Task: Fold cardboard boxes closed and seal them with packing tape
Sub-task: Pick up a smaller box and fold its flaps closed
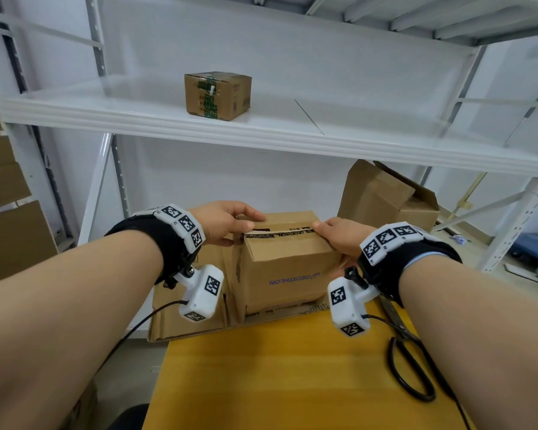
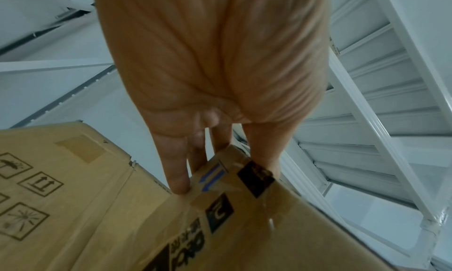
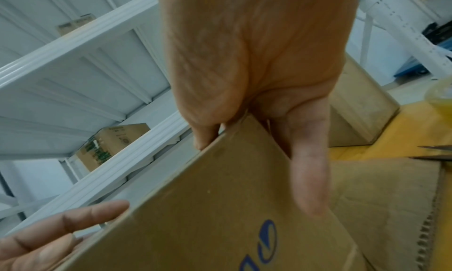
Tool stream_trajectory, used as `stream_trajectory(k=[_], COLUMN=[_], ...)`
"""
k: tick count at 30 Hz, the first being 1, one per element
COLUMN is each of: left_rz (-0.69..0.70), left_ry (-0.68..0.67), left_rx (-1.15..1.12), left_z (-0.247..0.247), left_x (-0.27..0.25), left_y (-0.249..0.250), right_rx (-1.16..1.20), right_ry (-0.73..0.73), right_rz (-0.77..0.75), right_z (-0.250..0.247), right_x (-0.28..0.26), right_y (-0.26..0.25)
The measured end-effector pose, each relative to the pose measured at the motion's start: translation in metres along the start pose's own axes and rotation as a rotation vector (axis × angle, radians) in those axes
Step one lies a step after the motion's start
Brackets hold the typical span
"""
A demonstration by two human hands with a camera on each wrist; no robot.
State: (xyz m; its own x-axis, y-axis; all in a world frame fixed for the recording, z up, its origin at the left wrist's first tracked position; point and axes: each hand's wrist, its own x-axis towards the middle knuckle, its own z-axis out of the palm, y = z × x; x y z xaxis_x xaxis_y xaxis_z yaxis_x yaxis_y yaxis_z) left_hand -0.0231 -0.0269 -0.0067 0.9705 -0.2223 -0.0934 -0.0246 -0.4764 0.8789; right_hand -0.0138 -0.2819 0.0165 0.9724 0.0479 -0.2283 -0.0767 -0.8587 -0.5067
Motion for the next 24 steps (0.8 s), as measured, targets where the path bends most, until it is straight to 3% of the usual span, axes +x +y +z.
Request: stream_trajectory(k=[10,15,24], left_rz=[-0.05,-0.048,-0.065], left_ry=[-0.089,-0.093,-0.036], left_rx=[-0.095,-0.113,-0.172], left_z=[0.002,0.004,0.014], left_x=[0.0,-0.002,-0.001], left_y=[0.006,0.01,0.011], right_rx=[-0.018,0.112,0.098], right_ry=[0.025,0.091,-0.019], right_rz=[0.044,0.121,0.127], right_z=[0.001,-0.011,-0.008], right_x=[0.007,0.004,0.009], right_y=[-0.005,0.006,0.015])
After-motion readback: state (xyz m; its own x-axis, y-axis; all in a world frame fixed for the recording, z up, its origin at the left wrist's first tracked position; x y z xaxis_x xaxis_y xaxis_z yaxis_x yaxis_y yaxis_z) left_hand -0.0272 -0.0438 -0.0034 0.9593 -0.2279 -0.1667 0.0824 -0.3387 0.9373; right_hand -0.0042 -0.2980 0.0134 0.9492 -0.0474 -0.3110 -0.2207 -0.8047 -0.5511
